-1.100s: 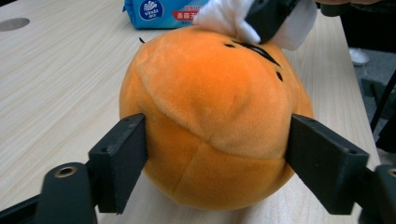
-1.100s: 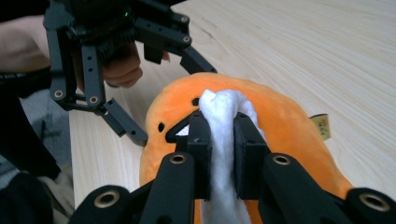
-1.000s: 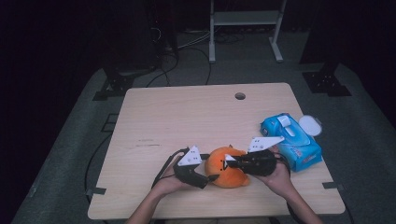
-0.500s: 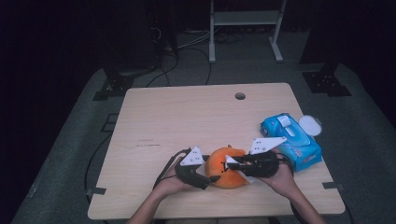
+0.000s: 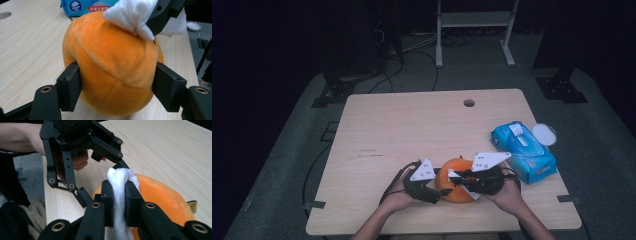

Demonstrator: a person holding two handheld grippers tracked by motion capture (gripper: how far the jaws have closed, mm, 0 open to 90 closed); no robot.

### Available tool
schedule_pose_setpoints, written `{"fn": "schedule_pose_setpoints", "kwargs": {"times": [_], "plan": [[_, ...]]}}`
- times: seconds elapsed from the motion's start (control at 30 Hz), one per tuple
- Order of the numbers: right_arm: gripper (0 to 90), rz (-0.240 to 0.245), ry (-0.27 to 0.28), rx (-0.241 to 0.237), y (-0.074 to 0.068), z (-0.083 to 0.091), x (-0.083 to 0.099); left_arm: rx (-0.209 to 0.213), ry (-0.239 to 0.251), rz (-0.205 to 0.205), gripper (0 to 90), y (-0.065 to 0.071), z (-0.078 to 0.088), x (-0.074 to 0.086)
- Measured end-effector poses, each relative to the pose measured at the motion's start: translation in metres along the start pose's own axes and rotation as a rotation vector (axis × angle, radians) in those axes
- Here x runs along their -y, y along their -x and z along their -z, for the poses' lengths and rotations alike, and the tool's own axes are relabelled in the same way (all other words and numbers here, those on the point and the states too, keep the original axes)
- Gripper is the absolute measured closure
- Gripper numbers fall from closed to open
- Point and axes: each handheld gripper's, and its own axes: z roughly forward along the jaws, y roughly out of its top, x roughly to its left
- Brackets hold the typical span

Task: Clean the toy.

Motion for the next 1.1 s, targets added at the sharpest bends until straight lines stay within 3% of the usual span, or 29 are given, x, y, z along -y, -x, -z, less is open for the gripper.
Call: {"fn": "schedule_pose_setpoints", "kwargs": {"times": [0.1,0.17,0.27,0.37,0.43,0.5,0.7,0.77,0.83,0.93,1.1], "plan": [[79.5,-0.007,-0.02,0.058,0.009,0.005,0.007,0.007,0.006,0.038,29.8,-0.005,0.0,0.002],[79.6,-0.026,-0.016,0.067,0.015,0.009,0.012,0.012,0.014,0.058,29.6,-0.006,0.0,0.003],[79.6,-0.027,-0.011,0.065,0.013,0.01,0.011,0.004,0.017,0.079,29.6,-0.004,-0.002,0.0],[79.6,0.009,-0.005,0.011,-0.001,0.004,0.002,-0.001,0.024,0.103,29.6,-0.002,-0.005,-0.004],[79.6,0.054,-0.027,0.001,-0.012,-0.006,-0.004,-0.008,0.011,0.088,29.2,0.0,-0.007,-0.005],[79.6,0.074,-0.04,0.017,-0.014,-0.009,-0.005,-0.01,0.012,0.09,29.0,0.0,-0.007,-0.004],[79.6,0.02,-0.007,0.059,0.0,0.004,-0.002,-0.008,0.02,0.087,28.4,0.002,-0.008,-0.006],[79.7,0.0,0.008,0.036,0.0,0.004,-0.003,-0.017,0.014,0.039,28.3,0.01,-0.011,-0.01],[79.7,0.024,0.003,0.02,-0.006,-0.003,-0.007,-0.019,0.0,-0.016,28.2,0.017,-0.015,-0.013],[79.6,0.056,-0.019,0.036,-0.011,-0.008,-0.012,-0.02,-0.018,-0.058,28.2,0.022,-0.017,-0.014],[79.6,-0.015,-0.009,0.084,0.012,0.009,0.001,-0.013,-0.021,-0.028,27.9,0.017,-0.015,-0.007]]}}
